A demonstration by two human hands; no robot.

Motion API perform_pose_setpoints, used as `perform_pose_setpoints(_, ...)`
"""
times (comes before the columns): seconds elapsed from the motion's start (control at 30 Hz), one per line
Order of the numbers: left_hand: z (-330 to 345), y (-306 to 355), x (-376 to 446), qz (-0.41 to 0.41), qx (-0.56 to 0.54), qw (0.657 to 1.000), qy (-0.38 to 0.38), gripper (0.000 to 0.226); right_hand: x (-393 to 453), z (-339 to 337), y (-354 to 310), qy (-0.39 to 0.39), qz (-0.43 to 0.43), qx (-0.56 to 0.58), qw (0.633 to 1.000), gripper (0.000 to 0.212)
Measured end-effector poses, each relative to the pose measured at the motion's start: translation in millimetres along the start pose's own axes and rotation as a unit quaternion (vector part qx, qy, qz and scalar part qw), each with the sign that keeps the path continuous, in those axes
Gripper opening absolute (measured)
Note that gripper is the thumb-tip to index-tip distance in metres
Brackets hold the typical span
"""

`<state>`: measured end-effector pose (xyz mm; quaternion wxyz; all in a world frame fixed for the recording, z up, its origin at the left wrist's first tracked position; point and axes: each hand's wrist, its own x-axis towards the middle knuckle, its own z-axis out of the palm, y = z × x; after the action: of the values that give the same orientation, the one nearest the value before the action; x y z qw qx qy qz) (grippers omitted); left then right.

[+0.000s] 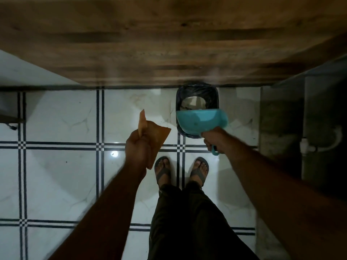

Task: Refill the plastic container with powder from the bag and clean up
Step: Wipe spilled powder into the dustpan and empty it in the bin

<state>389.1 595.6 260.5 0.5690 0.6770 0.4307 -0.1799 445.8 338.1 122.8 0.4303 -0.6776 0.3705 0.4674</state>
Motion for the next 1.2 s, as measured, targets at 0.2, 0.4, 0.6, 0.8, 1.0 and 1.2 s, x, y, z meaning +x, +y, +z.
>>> perform_pose_setpoints(0.2,27,4,32,0.011,-0.013,1.0,-0.02,0.021,42,20,49,0.131,-0.038,0.083,0.987,0.016)
perform_pose_setpoints(0.4,34,-31,69,0.024,0.005,0.999,-0.031,0.021,94,65,87,0.124,-0.059,0.122,0.983,0.021)
perform_pose_setpoints(0.6,43,-66,91,-0.004,0.019,0.999,-0.036,0.022,129,113,116,0.084,-0.039,0.158,0.983,0.013)
perform_pose_setpoints(0.8,45,-84,103,0.009,0.029,0.999,-0.043,0.017,151,115,114,0.132,-0.034,0.092,0.986,0.019)
perform_pose_setpoints(1.0,47,-95,97,0.005,0.021,0.999,-0.046,0.019,147,108,106,0.177,-0.01,0.048,0.983,0.029)
perform_pose_setpoints(1.2,51,-86,81,0.003,0.02,0.998,-0.061,0.025,135,97,96,0.124,0.085,0.07,0.986,0.06)
